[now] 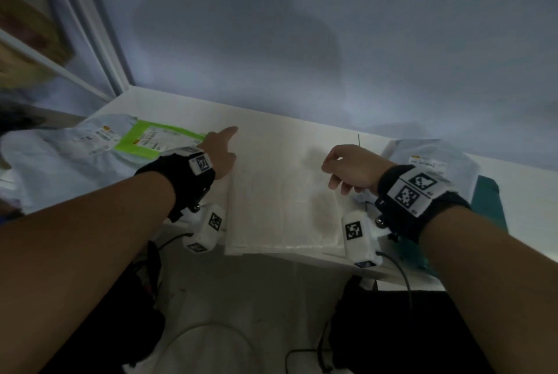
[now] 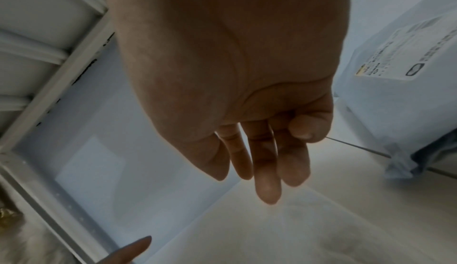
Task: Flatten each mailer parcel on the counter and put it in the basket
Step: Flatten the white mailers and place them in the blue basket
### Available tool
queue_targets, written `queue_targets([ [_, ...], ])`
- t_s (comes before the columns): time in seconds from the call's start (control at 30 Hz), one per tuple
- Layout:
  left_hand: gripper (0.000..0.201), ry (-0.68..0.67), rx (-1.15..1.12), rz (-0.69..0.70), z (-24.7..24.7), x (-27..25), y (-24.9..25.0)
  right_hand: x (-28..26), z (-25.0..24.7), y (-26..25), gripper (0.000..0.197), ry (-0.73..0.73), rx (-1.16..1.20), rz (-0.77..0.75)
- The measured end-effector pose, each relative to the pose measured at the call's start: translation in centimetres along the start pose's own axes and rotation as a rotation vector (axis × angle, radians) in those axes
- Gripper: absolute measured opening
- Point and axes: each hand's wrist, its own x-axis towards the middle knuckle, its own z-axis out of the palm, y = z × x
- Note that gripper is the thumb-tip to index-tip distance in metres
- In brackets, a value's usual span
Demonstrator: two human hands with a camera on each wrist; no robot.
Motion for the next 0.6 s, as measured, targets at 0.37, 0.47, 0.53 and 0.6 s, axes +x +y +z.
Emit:
queue_targets([
  [0.37,0.063,-0.166,0.341,0.187,5.5,-4.1,3.2,2.5,8.5,2.0,0.050,0.171,-0.258,-0.031],
  [0.47,0.061,-0.177,0.343,0.164,8.1,-5.2,3.7,2.3,13.6,3.4,0.057,0.256,-0.361,-0.108],
  [0.53,0.060,-0.108,0.388,0.192,9.9,-5.7,3.2,2.6,15.5,4.2,0.058,0.295,-0.407,-0.114],
  [0.6,0.060,-0.009,0.421,0.230,10.9,-6.1,2.6,3.1,15.8,4.4,0.058,0.323,-0.390,-0.120],
])
